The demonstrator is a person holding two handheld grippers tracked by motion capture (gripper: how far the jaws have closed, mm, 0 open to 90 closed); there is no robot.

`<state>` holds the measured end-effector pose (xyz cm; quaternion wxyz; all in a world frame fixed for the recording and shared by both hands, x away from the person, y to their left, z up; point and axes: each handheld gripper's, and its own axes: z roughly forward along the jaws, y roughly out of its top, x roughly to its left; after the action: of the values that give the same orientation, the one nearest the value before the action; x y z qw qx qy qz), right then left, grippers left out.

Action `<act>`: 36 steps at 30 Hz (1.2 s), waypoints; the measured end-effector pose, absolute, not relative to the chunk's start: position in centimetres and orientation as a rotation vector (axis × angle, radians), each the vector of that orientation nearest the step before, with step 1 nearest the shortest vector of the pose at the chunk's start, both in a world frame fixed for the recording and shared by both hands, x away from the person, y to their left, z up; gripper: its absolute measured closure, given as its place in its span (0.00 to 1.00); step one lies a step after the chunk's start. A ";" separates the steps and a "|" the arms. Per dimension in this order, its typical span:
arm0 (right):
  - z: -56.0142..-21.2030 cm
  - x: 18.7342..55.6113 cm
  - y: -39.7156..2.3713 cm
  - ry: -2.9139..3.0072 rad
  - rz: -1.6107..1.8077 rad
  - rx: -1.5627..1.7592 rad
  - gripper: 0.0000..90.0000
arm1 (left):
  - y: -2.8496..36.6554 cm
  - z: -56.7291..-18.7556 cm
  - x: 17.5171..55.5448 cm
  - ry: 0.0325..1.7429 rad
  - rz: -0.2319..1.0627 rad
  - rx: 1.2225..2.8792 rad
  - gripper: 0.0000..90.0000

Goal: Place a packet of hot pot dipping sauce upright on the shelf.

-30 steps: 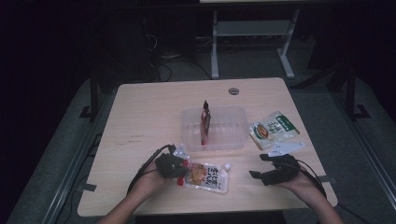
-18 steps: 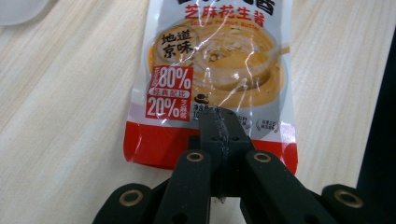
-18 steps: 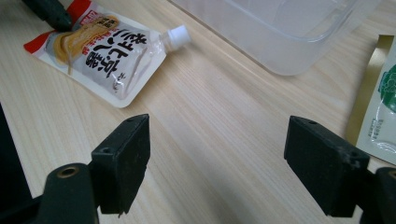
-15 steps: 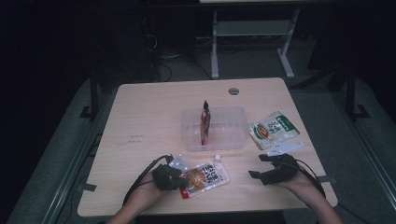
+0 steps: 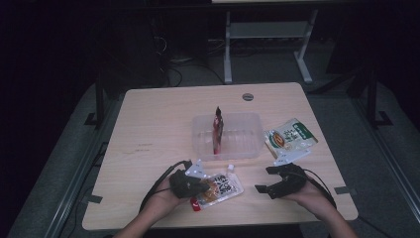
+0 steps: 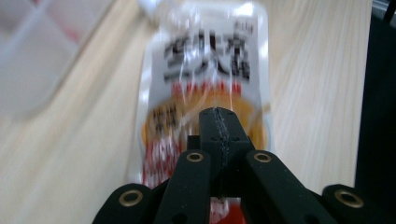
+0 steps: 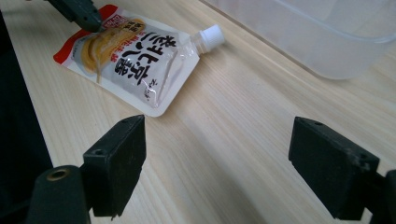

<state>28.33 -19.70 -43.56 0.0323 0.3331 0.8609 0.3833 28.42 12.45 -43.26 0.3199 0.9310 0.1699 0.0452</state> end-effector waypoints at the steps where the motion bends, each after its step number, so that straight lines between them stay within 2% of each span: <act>1: -43.6 28.4 -19.5 2.654 1.181 1.012 0.20 | 12.2 -43.4 28.7 0.440 0.125 2.445 1.00; 12: -43.7 28.6 -18.0 2.687 1.210 0.984 0.18 | 11.5 -44.8 29.2 0.453 0.105 2.445 1.00; 22: -44.2 29.8 -13.9 2.786 1.178 0.915 0.16 | 10.9 -45.4 29.3 0.481 0.128 2.490 1.00; 29: -45.3 31.2 -11.9 2.854 1.182 0.945 0.16 | 10.9 -45.3 29.3 0.469 0.140 2.504 1.00; 36: -46.1 30.8 -11.1 2.905 1.154 0.932 0.19 | 10.9 -45.3 29.3 0.467 0.140 2.505 1.00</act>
<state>30.83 -11.06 -46.10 -0.0602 0.2852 0.8890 0.3533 29.32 10.88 -45.27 0.2905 0.9392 0.1752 0.0524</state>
